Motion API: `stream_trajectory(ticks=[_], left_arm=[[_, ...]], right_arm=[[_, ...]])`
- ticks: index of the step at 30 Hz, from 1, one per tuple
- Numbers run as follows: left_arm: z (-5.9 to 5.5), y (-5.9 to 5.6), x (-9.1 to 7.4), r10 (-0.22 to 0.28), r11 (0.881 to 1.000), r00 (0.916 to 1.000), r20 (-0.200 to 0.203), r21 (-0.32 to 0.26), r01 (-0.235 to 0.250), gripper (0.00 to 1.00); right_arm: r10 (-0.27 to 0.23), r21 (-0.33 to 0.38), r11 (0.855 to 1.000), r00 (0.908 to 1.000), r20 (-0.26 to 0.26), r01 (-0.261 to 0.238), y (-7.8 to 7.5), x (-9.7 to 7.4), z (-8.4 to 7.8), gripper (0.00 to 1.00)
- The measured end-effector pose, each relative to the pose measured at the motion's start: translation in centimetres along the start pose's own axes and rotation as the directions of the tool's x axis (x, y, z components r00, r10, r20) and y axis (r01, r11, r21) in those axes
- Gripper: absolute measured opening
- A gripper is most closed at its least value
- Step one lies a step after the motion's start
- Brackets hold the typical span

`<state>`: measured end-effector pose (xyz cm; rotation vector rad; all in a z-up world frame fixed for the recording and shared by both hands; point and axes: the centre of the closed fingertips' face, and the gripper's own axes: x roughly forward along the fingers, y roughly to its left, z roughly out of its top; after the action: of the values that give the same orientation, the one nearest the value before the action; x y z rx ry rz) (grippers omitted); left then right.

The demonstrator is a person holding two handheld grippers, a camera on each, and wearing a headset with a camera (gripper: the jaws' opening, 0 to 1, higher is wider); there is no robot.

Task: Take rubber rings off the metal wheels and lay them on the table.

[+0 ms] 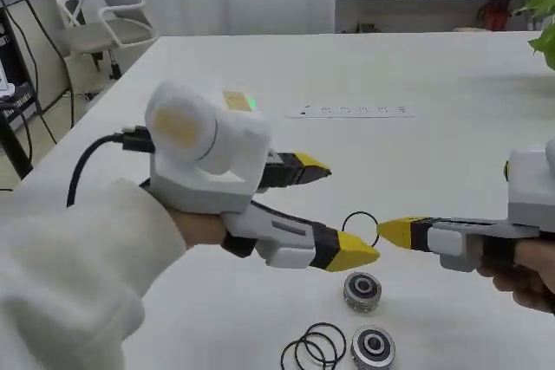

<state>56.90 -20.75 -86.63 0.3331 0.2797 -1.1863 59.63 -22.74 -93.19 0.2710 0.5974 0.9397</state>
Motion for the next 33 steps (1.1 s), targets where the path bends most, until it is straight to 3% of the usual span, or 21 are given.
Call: stream_trajectory(ticks=[6,14,21,26,33], left_arm=[[2.5,-0.4,-2.2,0.007,0.998,0.9993,0.036,0.060,-0.009,0.69],[2.6,-0.9,-5.4,0.017,0.990,0.9998,-0.010,0.137,-0.016,0.73],[1.2,-1.2,-8.3,0.060,0.988,0.9972,-0.044,0.147,-0.052,0.73],[-0.5,-1.1,-10.6,0.110,0.988,0.9915,-0.070,0.120,-0.101,0.73],[-2.7,-1.1,-12.5,0.158,0.986,0.9832,-0.092,0.069,-0.152,0.74]], right_arm=[[0.029,0.009,1.000,0.9990,0.033,-0.029,0.8,-0.1,0.9,0.00],[0.054,-0.007,0.999,0.9978,0.038,-0.054,1.4,-0.1,1.2,0.00],[0.103,-0.010,0.995,0.9925,0.066,-0.103,2.3,-0.2,1.8,0.00],[0.108,-0.012,0.994,0.9933,0.042,-0.108,2.6,0.0,1.4,0.00],[0.142,0.001,0.990,0.9898,0.017,-0.142,3.5,0.3,0.9,0.00]])
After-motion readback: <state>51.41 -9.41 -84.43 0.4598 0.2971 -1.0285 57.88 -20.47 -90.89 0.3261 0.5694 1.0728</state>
